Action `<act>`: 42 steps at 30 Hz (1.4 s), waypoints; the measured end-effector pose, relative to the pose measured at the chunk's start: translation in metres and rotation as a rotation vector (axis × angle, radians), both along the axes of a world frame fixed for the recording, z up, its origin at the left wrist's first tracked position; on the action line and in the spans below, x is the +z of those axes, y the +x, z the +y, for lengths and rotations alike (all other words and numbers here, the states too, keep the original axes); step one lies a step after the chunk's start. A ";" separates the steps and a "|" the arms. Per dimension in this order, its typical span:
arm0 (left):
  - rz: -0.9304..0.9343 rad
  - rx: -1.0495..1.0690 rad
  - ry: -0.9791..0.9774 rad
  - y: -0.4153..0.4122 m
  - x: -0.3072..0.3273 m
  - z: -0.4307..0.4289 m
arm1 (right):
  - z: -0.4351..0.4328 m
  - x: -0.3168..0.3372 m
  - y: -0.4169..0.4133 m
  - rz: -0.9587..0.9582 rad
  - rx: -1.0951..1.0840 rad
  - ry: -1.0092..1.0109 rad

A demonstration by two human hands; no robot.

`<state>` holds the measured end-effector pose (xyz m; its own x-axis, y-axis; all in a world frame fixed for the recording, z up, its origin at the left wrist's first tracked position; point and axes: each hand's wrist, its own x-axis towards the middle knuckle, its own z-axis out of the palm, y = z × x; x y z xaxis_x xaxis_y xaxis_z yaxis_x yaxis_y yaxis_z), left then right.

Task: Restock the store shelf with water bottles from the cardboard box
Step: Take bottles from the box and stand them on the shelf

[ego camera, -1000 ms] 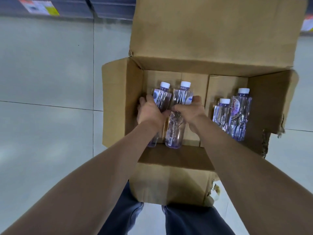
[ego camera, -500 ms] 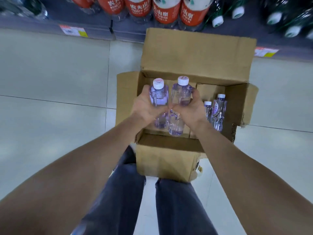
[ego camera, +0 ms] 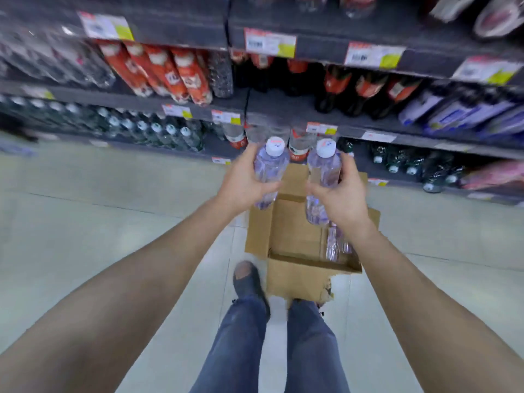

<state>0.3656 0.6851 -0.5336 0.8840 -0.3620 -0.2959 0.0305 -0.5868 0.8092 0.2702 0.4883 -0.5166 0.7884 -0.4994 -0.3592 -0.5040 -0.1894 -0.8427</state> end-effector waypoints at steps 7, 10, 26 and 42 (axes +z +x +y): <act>-0.242 0.046 -0.084 0.003 0.233 0.074 | 0.060 0.233 0.017 -0.221 0.151 -0.145; -0.314 0.044 -0.131 0.004 0.319 0.110 | 0.085 0.320 0.022 -0.336 0.176 -0.139; -0.642 0.309 -0.342 -0.057 0.626 0.334 | 0.285 0.619 0.017 -0.686 0.502 -0.139; -0.736 0.448 -0.345 0.031 0.711 0.665 | 0.620 0.719 0.150 -0.830 0.641 -0.156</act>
<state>0.3963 1.3504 0.1772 0.8848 0.0954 0.4561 -0.3944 -0.3678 0.8421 0.4200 1.1080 0.2021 0.8899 0.1025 0.4445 0.4505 -0.3514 -0.8207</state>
